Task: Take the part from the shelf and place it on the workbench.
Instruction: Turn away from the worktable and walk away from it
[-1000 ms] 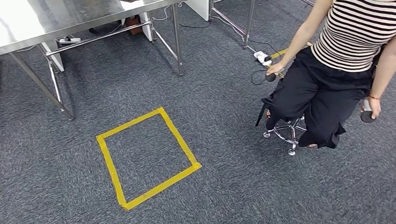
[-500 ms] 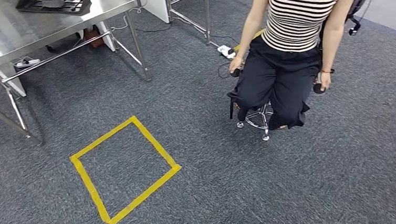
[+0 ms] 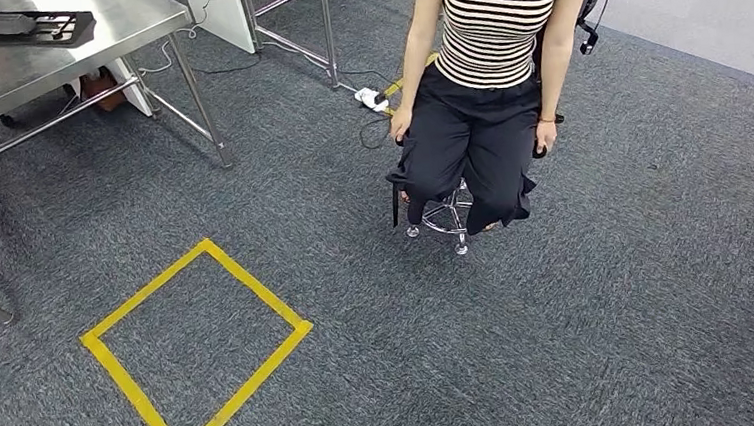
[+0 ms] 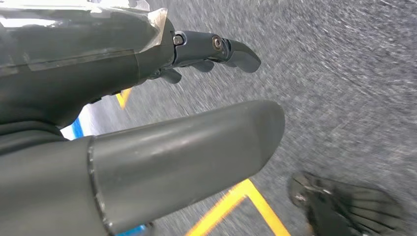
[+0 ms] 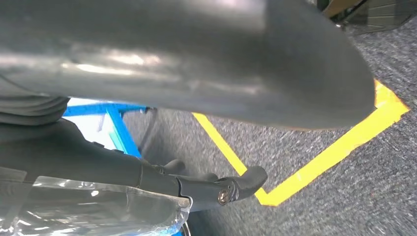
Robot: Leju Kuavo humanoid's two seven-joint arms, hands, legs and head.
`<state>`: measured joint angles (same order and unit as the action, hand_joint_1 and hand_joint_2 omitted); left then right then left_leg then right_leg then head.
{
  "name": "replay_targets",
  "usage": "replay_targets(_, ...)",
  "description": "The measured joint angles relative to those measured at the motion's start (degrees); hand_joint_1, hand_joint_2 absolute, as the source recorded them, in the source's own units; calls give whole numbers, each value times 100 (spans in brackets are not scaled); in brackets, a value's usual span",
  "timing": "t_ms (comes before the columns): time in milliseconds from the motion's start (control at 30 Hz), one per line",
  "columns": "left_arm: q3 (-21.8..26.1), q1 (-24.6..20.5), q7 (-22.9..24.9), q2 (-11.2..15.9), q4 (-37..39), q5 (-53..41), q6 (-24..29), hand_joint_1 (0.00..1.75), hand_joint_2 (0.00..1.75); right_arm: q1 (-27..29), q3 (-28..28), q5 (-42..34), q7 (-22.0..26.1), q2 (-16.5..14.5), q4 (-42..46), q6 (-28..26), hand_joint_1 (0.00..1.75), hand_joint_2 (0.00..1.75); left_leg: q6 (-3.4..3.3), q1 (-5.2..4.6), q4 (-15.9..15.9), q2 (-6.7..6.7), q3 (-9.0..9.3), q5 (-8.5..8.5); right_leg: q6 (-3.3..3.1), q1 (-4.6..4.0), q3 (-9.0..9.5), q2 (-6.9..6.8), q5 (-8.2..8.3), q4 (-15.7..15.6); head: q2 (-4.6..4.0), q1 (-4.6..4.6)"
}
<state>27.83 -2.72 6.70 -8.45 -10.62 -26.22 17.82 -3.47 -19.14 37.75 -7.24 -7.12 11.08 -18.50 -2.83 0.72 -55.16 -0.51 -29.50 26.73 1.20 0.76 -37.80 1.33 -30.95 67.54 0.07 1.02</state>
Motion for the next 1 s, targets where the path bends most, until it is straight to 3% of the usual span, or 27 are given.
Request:
replay_targets(67,-92,16,73,-4,0,-184,18,0,0,20,195,212,-94,-5,-1,-36,0,0,1,-8,-3,-166,-16,2,48,26,-218,-59,-179,514,0,-8)
replay_targets(100,-165,18,100,-3,0,-337,29,0,0,35,283,281,-143,-6,-3,-59,0,0,5,-9,-5,-238,-19,4,101,44,-156,-85,-134,449,0,-13)
replay_targets(133,-262,17,124,-3,0,-511,54,0,0,48,358,328,-186,-6,-4,-77,0,0,15,-8,-8,-305,-15,9,163,61,27,-141,-23,158,0,-17)
replay_targets(200,-498,15,173,-1,0,-870,136,0,0,45,462,373,-240,-6,-7,-88,0,0,65,-26,-42,-426,-3,40,236,78,521,-420,229,-666,0,-33)
replay_targets(267,-735,14,229,5,0,-1146,210,0,0,31,527,389,-256,-13,-7,-89,0,0,141,-51,-82,-535,13,76,185,57,753,-594,345,-1082,0,-10)
replay_targets(333,-936,-2,268,11,0,-1284,231,0,0,41,561,389,-269,-16,-11,-89,0,0,216,-41,-77,-646,44,89,84,25,730,-494,371,-1112,0,18)
replay_targets(367,-1014,-13,277,12,0,-1316,232,0,0,51,571,379,-277,-15,-14,-89,0,0,256,-19,-90,-638,52,117,41,29,728,-430,385,-1124,0,23)
replay_targets(433,-1130,-17,286,12,0,-1376,247,0,0,61,582,352,-290,-11,-17,-92,0,0,319,17,-349,-401,-43,341,-39,49,746,-296,425,-1150,0,55)
replay_targets(500,-1218,5,286,13,0,-1439,279,0,0,61,586,331,-294,-14,-17,-95,0,0,340,33,-1031,-82,-354,741,-83,40,736,-167,453,-1151,0,102)
replay_targets(567,-1295,35,285,15,0,-1473,320,0,0,65,587,324,-294,-18,-18,-98,0,0,327,33,-1621,23,-663,932,-104,7,716,-15,467,-1145,0,120)
replay_targets(600,-1323,48,284,16,0,-1482,344,0,0,70,587,323,-294,-16,-19,-101,0,0,308,32,-1643,42,-700,853,-109,-6,716,66,470,-1143,0,123)
replay_targets(633,-1343,56,282,17,0,-1488,370,0,0,75,587,326,-294,-15,-19,-106,0,0,281,31,-1471,68,-643,680,-113,-16,722,149,472,-1142,0,124)
replay_targets(700,-1364,63,274,20,1,-1492,421,0,0,77,589,341,-294,-18,-20,-119,0,0,208,26,-774,274,-342,261,-109,-28,736,291,473,-1139,0,123)
replay_targets(733,-1370,63,269,21,1,-1486,440,0,0,69,592,350,-294,-24,-20,-127,0,0,180,24,-462,388,-206,141,-98,-37,729,353,474,-1130,0,122)
replay_targets(800,-1376,57,259,23,2,-1469,466,0,0,61,600,363,-294,-35,-20,-140,0,0,139,0,-190,504,-95,98,-44,-29,677,466,494,-1124,0,124)
replay_targets(833,-1376,52,255,21,2,-1452,479,0,0,63,602,368,-294,-36,-20,-144,0,0,124,-13,-152,450,-86,97,-5,-17,639,525,508,-1130,0,125)
replay_targets(867,-1376,49,252,19,2,-1435,492,0,0,72,604,371,-294,-34,-20,-145,0,0,94,-14,-123,386,-69,75,23,0,609,525,513,-1119,0,125)
replay_targets(933,-1371,54,246,13,2,-1396,513,0,0,77,605,377,-294,-27,-21,-148,0,0,30,-5,-42,250,-27,25,30,2,468,305,383,-885,0,99)
replay_targets(1000,-1367,67,238,9,2,-1358,521,0,0,67,605,383,-294,-22,-22,-152,0,0,-8,-12,-12,84,-16,4,0,2,132,20,55,-208,0,51)
